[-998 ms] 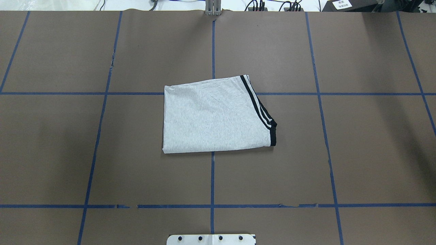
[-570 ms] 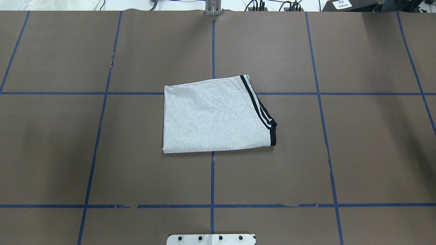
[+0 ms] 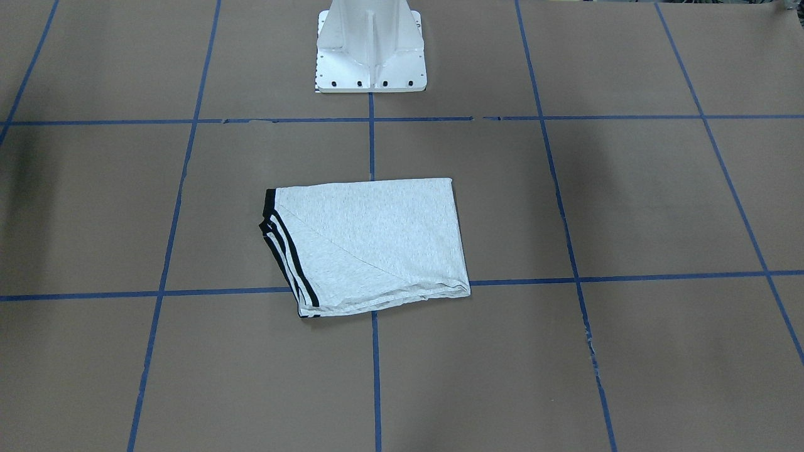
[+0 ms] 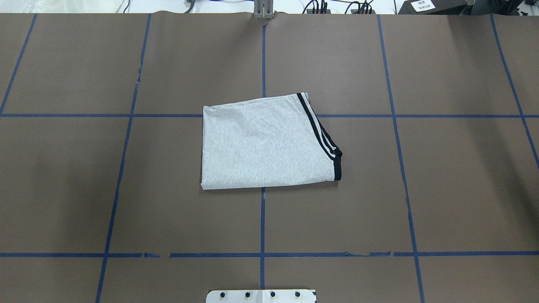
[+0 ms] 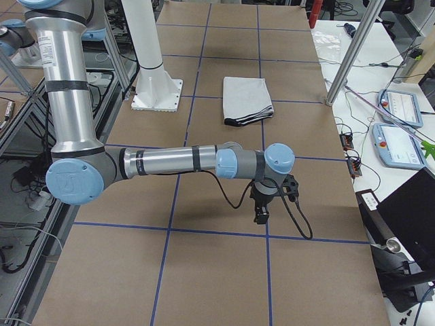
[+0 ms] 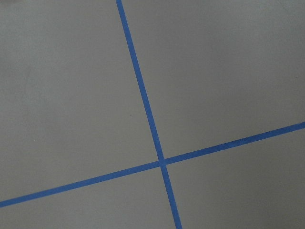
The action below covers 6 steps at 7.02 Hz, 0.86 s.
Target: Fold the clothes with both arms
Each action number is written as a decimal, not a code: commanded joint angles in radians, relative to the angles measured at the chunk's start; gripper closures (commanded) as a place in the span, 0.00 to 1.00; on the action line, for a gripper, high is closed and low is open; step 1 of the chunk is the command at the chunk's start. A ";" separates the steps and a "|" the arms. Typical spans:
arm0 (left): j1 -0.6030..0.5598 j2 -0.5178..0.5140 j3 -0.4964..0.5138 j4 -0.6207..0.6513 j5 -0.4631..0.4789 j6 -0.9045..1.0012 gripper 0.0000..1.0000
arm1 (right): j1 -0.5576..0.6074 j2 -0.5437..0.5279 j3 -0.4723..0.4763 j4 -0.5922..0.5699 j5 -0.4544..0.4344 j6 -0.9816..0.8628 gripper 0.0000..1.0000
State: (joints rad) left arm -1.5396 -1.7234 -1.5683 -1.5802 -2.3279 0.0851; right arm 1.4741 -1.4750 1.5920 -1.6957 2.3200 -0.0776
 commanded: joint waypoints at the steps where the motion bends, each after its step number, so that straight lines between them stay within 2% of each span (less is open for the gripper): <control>1: -0.001 0.001 -0.022 0.017 -0.005 0.002 0.00 | 0.000 -0.013 0.043 0.004 -0.007 -0.004 0.00; 5: 0.001 -0.001 -0.041 -0.049 -0.017 -0.001 0.00 | -0.001 -0.014 0.054 0.004 -0.008 0.001 0.00; 6: 0.001 0.001 -0.045 -0.050 -0.087 -0.001 0.00 | -0.001 -0.014 0.052 0.002 -0.007 0.002 0.00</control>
State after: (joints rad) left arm -1.5391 -1.7225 -1.6028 -1.6285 -2.3579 0.0850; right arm 1.4727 -1.4894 1.6448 -1.6923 2.3115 -0.0771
